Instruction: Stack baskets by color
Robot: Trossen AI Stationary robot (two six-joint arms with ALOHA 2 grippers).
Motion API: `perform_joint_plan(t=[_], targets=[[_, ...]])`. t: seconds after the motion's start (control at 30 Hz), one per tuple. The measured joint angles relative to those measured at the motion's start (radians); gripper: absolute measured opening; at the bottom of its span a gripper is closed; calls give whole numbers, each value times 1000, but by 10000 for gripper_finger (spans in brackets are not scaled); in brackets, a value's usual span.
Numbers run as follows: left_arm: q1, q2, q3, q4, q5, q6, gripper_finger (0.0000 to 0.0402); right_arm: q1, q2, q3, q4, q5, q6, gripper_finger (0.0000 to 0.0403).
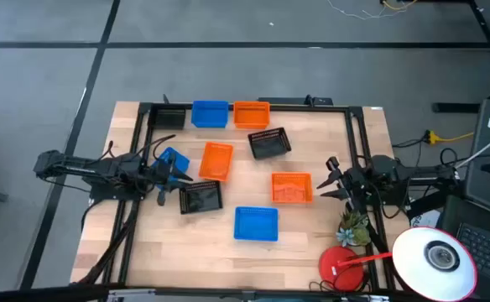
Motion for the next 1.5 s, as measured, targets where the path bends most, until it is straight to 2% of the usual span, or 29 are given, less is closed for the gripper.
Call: perform_joint_plan(t=[1.2,1.3,1.4,1.5], targets=[[0,0,0,0,-1,2,73,0,0,0,0,0,0,116],[0,0,0,5,-26,17,73,0,0,0,0,0,0,116],[0,0,0,42,-70,98,73,0,0,0,0,0,0,116],[0,0,0,92,-71,80,73,0,0,0,0,0,0,116]])
